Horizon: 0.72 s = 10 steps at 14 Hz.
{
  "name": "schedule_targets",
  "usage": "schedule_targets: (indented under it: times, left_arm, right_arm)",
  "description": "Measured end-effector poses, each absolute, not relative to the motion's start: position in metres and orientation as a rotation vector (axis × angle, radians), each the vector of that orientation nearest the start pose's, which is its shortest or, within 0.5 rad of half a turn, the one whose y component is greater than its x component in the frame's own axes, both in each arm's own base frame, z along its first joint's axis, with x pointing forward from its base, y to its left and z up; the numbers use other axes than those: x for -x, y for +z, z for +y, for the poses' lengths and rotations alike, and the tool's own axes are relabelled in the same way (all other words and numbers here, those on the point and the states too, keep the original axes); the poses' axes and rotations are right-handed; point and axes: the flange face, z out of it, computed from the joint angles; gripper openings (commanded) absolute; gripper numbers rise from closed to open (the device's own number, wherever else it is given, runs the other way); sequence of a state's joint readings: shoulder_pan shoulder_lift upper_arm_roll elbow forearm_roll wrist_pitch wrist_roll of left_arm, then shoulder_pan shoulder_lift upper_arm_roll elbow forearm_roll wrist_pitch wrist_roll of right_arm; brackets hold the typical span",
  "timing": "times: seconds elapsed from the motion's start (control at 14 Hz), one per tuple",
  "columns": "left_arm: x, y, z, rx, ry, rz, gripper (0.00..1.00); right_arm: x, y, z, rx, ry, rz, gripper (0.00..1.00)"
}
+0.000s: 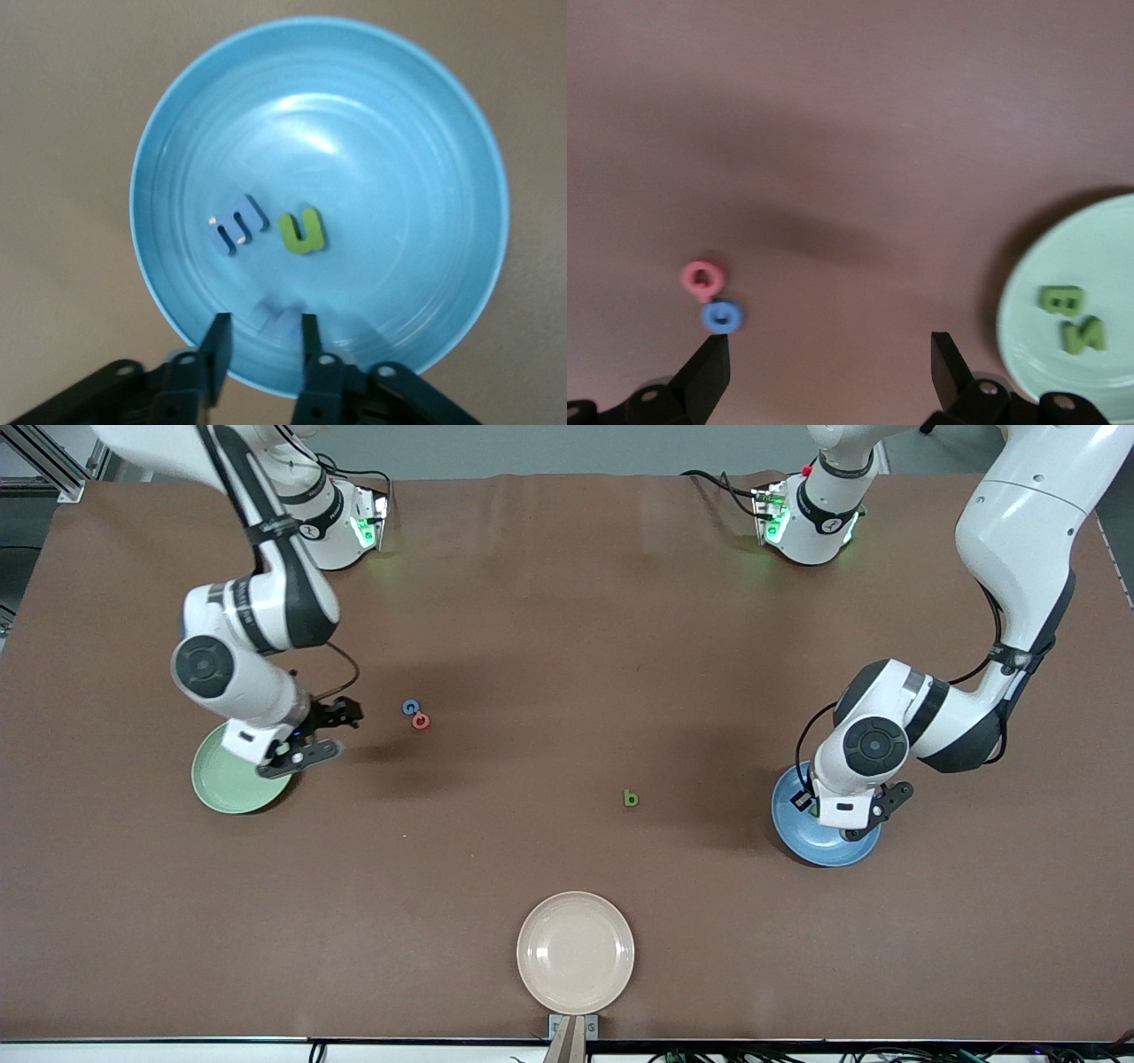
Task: Sort upper and lower case letters into plates
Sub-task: 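Release B on the green plate while the left gripper drops x on blue, then grasp pink Q with the right gripper while the left gripper grasps q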
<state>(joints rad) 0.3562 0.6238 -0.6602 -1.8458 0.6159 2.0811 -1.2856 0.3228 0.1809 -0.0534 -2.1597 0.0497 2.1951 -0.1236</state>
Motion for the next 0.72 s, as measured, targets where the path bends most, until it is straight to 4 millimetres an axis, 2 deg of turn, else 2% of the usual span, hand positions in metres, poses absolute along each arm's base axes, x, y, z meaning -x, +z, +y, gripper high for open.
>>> schedule_targets:
  times: [0.21, 0.36, 0.5, 0.72]
  left_arm:
    - [-0.597, 0.23, -0.145, 2.759, 0.081, -0.934, 1.0]
    - [-0.597, 0.239, -0.154, 2.775, 0.059, -0.93, 1.0]
    - [-0.597, 0.255, -0.178, 2.8, 0.037, -0.987, 1.0]
    - [-0.595, 0.276, -0.234, 2.819, -0.006, -1.094, 1.0]
  right_arm:
    - [-0.508, 0.298, 0.194, 3.032, 0.187, -0.67, 1.0]
    - [-0.499, 0.284, 0.215, 3.021, 0.138, -0.731, 1.0]
    - [-0.488, 0.261, 0.227, 3.023, 0.133, -0.75, 1.0]
    - [-0.478, 0.232, 0.241, 3.031, 0.118, -0.753, 1.0]
